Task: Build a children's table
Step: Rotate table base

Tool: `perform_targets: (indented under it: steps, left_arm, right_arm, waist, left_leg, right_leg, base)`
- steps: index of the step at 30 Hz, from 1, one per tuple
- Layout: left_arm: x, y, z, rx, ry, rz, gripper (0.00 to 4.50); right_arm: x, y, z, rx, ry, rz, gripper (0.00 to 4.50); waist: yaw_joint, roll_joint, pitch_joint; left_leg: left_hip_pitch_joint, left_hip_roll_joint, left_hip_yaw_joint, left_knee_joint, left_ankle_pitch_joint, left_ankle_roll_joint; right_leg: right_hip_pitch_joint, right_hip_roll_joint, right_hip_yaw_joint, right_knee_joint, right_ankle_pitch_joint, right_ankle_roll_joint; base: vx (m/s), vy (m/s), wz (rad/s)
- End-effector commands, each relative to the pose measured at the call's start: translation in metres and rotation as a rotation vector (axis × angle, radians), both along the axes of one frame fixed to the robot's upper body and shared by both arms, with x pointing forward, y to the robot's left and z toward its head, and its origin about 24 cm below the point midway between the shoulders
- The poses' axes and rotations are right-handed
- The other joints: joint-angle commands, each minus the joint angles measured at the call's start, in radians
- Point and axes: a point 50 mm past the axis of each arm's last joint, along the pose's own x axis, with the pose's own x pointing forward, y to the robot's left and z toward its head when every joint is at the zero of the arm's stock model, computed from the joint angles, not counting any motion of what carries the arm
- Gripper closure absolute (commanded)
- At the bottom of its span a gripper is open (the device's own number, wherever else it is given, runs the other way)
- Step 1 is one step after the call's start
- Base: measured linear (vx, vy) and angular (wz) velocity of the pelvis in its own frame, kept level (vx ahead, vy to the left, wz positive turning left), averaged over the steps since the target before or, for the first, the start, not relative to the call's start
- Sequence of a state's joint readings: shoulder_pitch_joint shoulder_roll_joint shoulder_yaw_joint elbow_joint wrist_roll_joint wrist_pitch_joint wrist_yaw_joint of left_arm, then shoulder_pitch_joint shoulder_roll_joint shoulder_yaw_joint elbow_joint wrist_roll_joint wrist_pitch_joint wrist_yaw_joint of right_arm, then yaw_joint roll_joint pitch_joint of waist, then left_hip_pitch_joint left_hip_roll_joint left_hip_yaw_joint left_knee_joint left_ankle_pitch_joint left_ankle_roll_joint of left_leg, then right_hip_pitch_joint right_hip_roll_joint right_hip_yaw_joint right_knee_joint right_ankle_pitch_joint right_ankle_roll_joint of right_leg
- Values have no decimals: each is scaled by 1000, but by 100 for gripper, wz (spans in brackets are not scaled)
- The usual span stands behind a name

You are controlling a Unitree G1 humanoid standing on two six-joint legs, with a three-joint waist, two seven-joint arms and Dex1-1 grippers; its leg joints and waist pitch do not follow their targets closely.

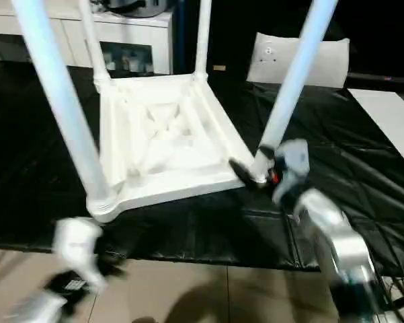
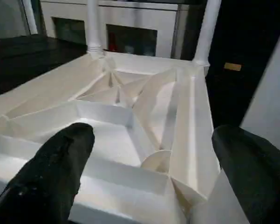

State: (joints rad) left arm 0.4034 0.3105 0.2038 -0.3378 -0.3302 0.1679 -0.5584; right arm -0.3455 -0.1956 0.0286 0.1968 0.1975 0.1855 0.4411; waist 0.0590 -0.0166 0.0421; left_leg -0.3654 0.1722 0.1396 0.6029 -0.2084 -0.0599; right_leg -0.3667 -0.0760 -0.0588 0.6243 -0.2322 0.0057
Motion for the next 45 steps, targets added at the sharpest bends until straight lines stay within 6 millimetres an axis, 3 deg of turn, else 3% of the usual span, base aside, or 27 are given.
perform_targets:
  steps: [1,4,7,9,12,16,17,20,23,26,29,36,37,38,45]
  left_arm:
    - [3,16,3,28,-38,67,161]
    - [6,25,8,34,-86,126,132]
    - [10,27,13,34,-127,144,103]
    - [13,24,16,27,-142,129,87]
    - [23,13,23,1,-165,66,70]
    - [42,2,32,-8,-204,12,45]
    - [51,-3,36,-20,-222,-15,30]
    - [65,-11,41,-35,-235,-79,8]
    - [74,-14,44,-37,-239,-109,3]
    - [91,-22,47,-45,-230,-192,3]
    - [96,-31,46,-69,-206,-269,3]
    - [97,-45,45,-179,-125,-431,3]
    - [99,-46,42,-190,-107,-457,3]
    - [100,-46,41,-185,-105,-462,3]
    - [117,-62,43,-165,-134,-485,3]
  right_arm:
    - [10,-14,4,-1,-11,-63,0]
    - [22,-29,4,-7,-4,-143,0]
    - [32,-50,3,-16,5,-283,0]
    - [33,-56,3,-2,12,-317,0]
    - [30,-54,2,21,24,-261,0]
    - [21,-39,-4,38,38,-165,0]
    - [16,-34,-8,27,48,-153,0]
    - [7,-27,-17,27,87,-148,0]
    - [2,-20,-25,22,121,-137,0]
    - [-5,-6,-45,-49,204,-125,0]
    - [0,-1,-52,-99,233,-150,0]
    - [16,7,-56,-151,267,-190,0]
    - [19,9,-56,-161,267,-187,0]
    - [20,9,-57,-164,266,-188,0]
    - [27,15,-60,-192,279,-185,0]
  waist:
    - [0,13,-31]
    - [3,12,-37]
    - [10,12,-44]
    - [19,8,-47]
    - [30,6,-50]
    - [31,3,-47]
    - [27,-2,-46]
    - [27,-2,-46]
    - [22,-5,-45]
    - [28,0,-45]
    - [29,3,-45]
    - [25,1,-52]
    - [24,-14,-51]
    - [28,-7,-52]
    - [26,-9,-51]
  left_leg:
    - [10,48,-10,-99,-365,-41]
    - [5,51,-5,-98,-306,-32]
    - [11,51,2,-91,-245,-24]
    - [7,50,6,-87,-186,-11]
    - [9,50,10,-83,-132,12]
    - [9,53,10,-88,-160,12]
    - [5,52,8,-91,-167,4]
    - [13,50,11,-90,-189,-12]
    - [7,48,11,-91,-192,-17]
    - [13,46,14,-91,-206,-31]
    - [13,48,11,-95,-237,-52]
    - [11,43,21,-86,-167,-45]
    - [9,44,23,-86,-159,-39]
    - [9,42,24,-85,-147,-34]
    - [12,48,25,-86,-140,-36]
  right_leg:
    - [6,-59,53,-99,-321,-118]
    - [15,-57,50,-85,-199,-151]
    - [14,-54,49,-74,-89,-185]
    - [23,-52,47,-64,-10,-187]
    - [26,-52,48,-61,56,-190]
    - [27,-56,48,-65,-4,-179]
    - [31,-57,47,-68,-31,-173]
    - [23,-57,52,-72,-93,-160]
    - [23,-55,54,-72,-105,-153]
    - [12,-53,57,-75,-138,-149]
    - [12,-56,57,-72,-151,-159]
    - [16,-54,59,-59,-41,-185]
    - [17,-53,59,-61,-38,-184]
    - [18,-55,59,-58,-38,-186]
    - [20,-57,59,-58,-21,-193]
  base:
    - [0,0,0]
    - [0,0,0]
    - [0,0,0]
    - [0,0,0]
    - [0,0,0]
    - [0,0,0]
    - [0,0,0]
    - [0,0,0]
    - [0,0,0]
    - [0,0,0]
    - [0,0,0]
    - [0,0,0]
    - [0,0,0]
    - [0,0,0]
    - [0,0,0]
